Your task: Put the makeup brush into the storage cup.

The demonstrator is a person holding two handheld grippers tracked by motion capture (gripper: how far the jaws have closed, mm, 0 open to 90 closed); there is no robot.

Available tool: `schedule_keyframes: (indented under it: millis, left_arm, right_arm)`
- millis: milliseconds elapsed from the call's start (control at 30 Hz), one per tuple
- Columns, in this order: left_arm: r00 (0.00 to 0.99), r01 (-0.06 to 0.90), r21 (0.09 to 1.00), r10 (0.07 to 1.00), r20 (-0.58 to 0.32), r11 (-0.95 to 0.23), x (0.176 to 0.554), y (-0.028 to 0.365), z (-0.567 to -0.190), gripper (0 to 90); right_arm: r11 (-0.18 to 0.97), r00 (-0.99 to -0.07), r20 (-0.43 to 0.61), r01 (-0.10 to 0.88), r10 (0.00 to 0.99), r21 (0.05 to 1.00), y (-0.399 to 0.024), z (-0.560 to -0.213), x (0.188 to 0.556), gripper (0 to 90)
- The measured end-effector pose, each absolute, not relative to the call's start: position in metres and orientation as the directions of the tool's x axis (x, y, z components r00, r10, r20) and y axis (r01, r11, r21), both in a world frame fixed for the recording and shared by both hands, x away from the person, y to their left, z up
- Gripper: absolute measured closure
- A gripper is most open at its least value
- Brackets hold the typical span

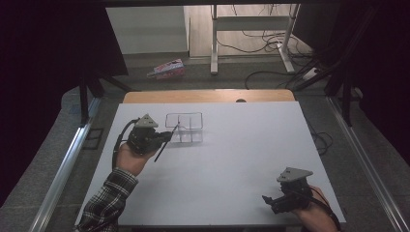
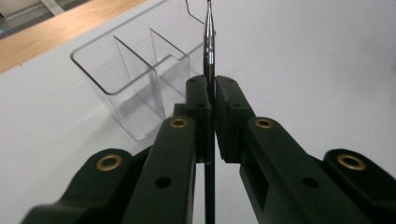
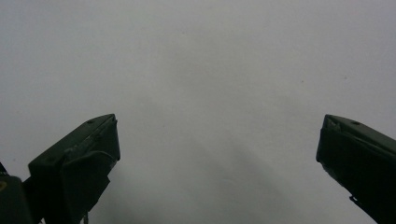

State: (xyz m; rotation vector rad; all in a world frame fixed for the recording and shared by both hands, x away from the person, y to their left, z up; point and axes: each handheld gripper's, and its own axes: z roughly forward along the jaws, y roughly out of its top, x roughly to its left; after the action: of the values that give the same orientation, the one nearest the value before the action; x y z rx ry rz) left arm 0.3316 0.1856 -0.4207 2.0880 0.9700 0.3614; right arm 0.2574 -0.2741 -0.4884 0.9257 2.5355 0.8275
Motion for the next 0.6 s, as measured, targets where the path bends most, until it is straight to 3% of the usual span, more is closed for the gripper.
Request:
schedule_keyframes:
  millis: [600]
  left_arm:
    - [0.604,0.501,0.805,0.795,-0.062,-0.318,0.348,0.189,-0.402,85.6]
  right_arm:
    - [0.622,-0.740,-0.086,0.489,0.667,0.612,-0.274,-0.489,0.259,0.0]
